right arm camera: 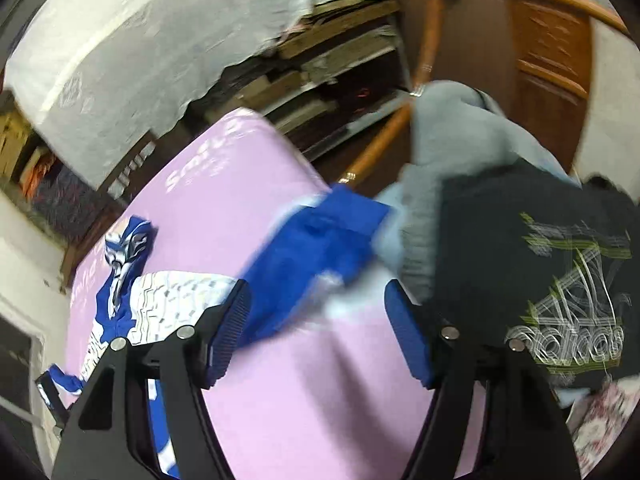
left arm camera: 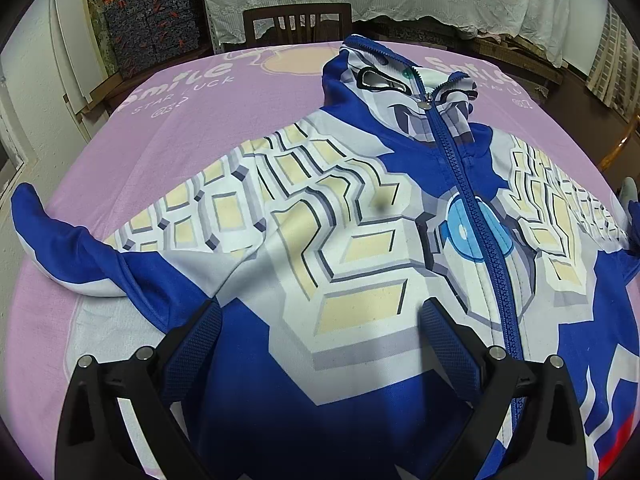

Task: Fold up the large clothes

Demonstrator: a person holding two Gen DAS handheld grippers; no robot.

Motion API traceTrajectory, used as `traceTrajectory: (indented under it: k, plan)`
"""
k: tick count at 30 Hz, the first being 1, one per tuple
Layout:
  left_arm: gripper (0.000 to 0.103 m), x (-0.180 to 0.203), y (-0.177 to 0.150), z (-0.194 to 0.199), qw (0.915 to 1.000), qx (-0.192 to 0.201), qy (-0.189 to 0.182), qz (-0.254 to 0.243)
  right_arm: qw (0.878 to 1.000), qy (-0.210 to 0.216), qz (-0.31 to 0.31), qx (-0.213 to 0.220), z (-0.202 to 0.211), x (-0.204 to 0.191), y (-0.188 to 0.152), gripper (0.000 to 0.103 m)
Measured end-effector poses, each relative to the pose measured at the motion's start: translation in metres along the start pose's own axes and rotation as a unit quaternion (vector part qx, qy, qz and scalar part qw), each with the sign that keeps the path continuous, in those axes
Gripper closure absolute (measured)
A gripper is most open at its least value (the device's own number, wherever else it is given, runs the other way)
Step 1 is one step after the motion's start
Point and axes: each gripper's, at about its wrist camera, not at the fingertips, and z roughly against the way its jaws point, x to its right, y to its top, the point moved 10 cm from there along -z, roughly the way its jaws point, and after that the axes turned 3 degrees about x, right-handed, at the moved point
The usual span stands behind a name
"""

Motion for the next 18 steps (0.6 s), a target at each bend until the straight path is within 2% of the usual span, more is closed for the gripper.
traceTrajectory:
  k: [3,5,7,9,11,14,16,18]
  plan:
    - [0.003,0.000,0.000,0.000,1.0000,0.000,-0.001,0.000,0.998,-0.028,0.054,-0.007,-0.033,-0.045,0.012,0.035]
    - [0.003,0.001,0.001,0.000,1.0000,0.000,-0.003,-0.001,0.993,-0.058,0.104,-0.015,-0.058,-0.072,0.011,0.035]
    - [0.003,0.001,0.002,0.000,1.0000,0.000,-0.004,-0.002,0.981,-0.107,0.162,-0.021,-0.082,-0.088,0.007,0.035]
    - [0.003,0.001,0.002,0.000,1.0000,0.000,-0.004,-0.002,0.972,-0.139,0.189,-0.028,-0.093,-0.089,-0.005,0.041]
    - [0.003,0.001,0.002,0.000,1.0000,0.000,-0.004,-0.002,0.968,-0.155,0.191,-0.039,-0.094,-0.079,-0.015,0.044]
    - [0.003,0.001,0.002,0.000,1.0000,0.000,-0.003,-0.001,0.969,-0.172,0.171,-0.039,-0.067,-0.042,-0.031,0.046]
    - [0.003,0.000,0.002,0.000,1.0000,0.000,-0.002,-0.001,0.977,-0.161,0.131,-0.041,-0.040,-0.008,-0.045,0.046]
    - [0.003,0.000,0.002,-0.001,1.0000,0.000,-0.002,0.000,0.987,-0.132,0.081,-0.049,-0.017,0.019,-0.062,0.044]
